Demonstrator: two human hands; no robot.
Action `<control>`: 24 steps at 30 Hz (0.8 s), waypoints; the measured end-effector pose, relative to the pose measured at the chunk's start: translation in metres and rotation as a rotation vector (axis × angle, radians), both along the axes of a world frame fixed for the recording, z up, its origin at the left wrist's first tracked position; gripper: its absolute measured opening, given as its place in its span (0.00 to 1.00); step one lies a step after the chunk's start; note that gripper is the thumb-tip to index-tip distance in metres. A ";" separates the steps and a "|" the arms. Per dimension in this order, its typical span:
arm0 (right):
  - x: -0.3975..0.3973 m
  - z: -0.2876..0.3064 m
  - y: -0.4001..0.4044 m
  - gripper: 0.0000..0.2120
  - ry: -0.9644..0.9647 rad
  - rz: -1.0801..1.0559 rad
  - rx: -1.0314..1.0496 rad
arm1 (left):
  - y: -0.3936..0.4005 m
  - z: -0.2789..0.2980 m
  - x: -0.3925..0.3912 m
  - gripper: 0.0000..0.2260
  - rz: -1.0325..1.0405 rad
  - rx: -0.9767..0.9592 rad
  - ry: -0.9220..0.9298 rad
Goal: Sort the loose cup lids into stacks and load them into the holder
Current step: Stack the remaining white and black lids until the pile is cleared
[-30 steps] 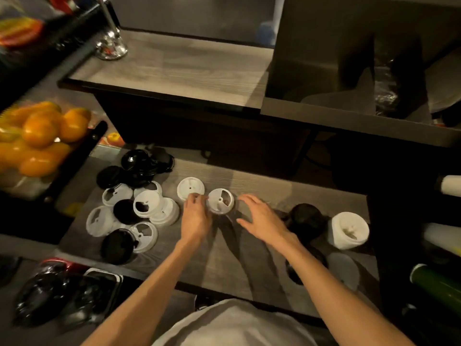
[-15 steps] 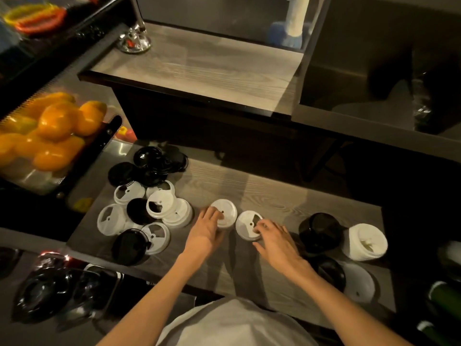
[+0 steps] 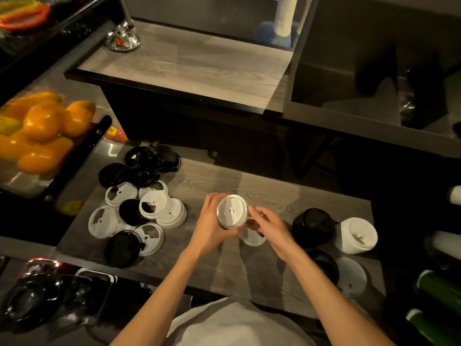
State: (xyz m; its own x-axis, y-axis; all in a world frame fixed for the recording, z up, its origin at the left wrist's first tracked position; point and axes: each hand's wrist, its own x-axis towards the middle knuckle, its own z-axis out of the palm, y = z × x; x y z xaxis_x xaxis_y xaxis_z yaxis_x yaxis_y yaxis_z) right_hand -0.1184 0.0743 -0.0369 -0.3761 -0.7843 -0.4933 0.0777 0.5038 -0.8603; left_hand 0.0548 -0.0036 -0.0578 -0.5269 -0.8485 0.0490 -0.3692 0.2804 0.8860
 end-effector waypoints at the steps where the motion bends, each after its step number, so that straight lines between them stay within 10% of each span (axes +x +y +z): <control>1: 0.000 0.007 0.001 0.12 -0.169 -0.019 -0.021 | 0.004 0.007 -0.001 0.36 -0.014 0.018 0.025; 14: -0.004 0.038 0.023 0.07 -0.750 -0.331 -0.024 | 0.028 0.032 -0.006 0.34 -0.027 0.312 0.264; 24: -0.035 0.051 0.031 0.16 -0.453 -0.479 -0.090 | 0.037 0.038 -0.010 0.35 0.136 0.496 0.239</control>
